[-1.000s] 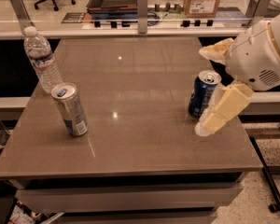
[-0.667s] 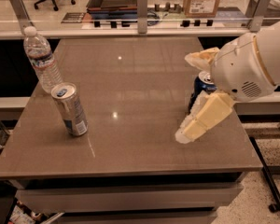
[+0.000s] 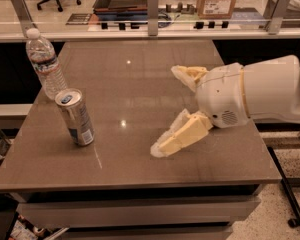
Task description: Pick redbull can
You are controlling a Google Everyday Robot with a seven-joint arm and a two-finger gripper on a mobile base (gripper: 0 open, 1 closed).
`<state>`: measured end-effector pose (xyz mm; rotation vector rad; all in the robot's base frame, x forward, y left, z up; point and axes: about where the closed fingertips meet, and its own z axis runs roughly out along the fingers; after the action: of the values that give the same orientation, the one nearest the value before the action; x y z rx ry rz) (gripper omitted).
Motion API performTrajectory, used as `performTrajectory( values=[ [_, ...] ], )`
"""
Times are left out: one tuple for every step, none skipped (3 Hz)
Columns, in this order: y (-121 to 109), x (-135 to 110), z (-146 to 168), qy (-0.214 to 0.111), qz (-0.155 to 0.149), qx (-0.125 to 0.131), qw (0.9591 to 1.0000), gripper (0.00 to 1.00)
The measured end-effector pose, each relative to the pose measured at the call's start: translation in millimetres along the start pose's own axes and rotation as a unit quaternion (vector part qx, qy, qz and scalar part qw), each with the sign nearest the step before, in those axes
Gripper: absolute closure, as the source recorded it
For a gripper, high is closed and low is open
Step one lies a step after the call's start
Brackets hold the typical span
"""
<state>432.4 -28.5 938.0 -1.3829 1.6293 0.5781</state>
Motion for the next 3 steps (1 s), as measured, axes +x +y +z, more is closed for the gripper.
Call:
performTrajectory(
  values=[
    [-1.8, -7.4, 31.7, -0.066, 0.004, 0.008, 0.9978, 0.0],
    [2.0, -12.5, 51.0, -0.107, 0.005, 0.01, 0.9941, 0.0],
    [11.5, -16.3, 63.8, -0.12, 0.005, 0.011, 0.9927, 0.0]
  ],
)
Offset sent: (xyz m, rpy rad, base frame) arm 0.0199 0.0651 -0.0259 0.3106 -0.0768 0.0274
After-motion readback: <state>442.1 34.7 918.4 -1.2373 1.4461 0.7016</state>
